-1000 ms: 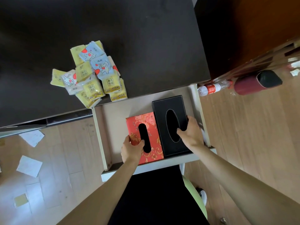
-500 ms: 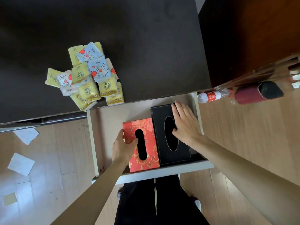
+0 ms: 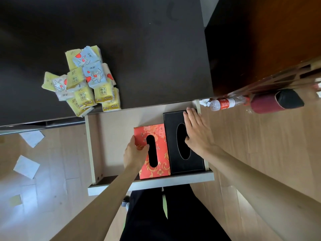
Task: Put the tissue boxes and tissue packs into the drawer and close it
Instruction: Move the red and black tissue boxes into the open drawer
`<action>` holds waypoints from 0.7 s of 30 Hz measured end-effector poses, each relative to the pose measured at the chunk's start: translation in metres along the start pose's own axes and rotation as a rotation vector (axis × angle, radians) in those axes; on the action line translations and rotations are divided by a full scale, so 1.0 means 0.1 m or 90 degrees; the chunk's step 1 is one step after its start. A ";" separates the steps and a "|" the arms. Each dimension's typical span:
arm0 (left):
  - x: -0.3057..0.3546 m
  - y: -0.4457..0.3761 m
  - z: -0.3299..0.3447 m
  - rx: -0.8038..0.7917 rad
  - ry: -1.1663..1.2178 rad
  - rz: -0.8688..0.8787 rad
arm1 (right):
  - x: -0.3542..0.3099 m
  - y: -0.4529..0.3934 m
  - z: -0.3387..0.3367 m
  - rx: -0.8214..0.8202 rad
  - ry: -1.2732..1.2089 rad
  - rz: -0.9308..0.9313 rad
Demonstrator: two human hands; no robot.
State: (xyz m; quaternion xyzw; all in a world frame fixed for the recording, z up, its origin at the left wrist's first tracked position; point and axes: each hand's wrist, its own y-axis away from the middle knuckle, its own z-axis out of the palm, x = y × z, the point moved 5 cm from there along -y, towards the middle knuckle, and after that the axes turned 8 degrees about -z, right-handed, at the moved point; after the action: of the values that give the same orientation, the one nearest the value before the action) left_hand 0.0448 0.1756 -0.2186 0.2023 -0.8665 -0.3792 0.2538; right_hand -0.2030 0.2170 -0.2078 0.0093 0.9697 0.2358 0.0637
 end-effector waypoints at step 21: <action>-0.31 0.15 -0.40 -0.122 0.189 -0.085 | -0.48 -0.16 -0.45 0.152 -0.519 0.135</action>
State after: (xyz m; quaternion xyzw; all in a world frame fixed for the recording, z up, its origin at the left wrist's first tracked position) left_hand 0.0904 0.1793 -0.1931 0.2878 -0.7642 -0.4420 0.3712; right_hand -0.1605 0.1799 -0.1693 0.2086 0.8793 0.1041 0.4154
